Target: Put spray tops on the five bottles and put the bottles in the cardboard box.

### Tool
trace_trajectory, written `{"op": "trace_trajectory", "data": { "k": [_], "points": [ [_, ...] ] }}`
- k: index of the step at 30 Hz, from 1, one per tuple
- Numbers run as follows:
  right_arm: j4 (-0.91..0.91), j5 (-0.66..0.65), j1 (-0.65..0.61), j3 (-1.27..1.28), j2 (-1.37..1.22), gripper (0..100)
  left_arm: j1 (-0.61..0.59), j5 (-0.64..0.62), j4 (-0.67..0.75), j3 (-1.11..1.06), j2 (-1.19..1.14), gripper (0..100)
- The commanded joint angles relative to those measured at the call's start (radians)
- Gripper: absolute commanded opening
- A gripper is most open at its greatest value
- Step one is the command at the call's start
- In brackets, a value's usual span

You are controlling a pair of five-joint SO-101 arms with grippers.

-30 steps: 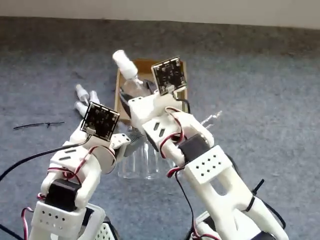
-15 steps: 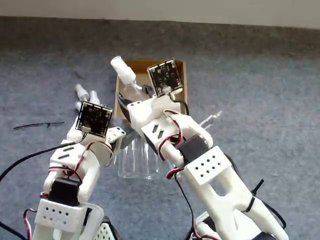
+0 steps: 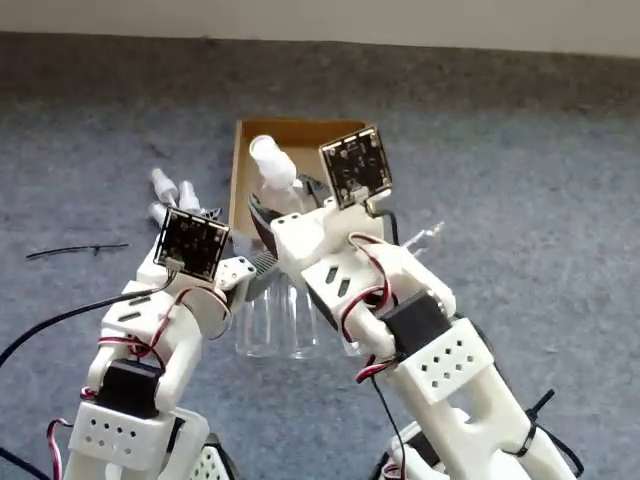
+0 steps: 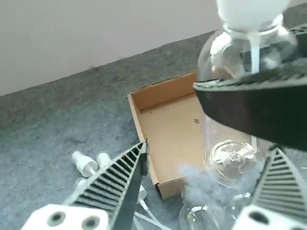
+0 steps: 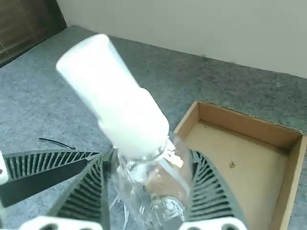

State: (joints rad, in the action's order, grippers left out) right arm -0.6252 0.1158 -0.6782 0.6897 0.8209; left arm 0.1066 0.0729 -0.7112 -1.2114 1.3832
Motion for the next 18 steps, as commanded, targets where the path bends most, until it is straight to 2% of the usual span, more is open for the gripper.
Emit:
{"op": "trace_trajectory", "data": {
  "k": [1, 4, 11, 18],
  "points": [
    [-0.007, 0.005, -0.005, -0.074, 0.018, 0.5, -0.016, -0.003, 0.014, 0.004, 0.004, 34],
    [-0.005, 0.003, 0.018, -0.081, -0.035, 0.5, -0.015, -0.003, 0.014, 0.004, 0.012, 34],
    [0.18, 0.003, 0.133, -0.277, -0.341, 0.5, -0.024, -0.003, 0.011, 0.002, 0.012, 34],
    [0.255, 0.003, 0.133, -0.661, -0.768, 0.5, -0.237, -0.002, 0.029, 0.002, 0.004, 34]
  ]
}}
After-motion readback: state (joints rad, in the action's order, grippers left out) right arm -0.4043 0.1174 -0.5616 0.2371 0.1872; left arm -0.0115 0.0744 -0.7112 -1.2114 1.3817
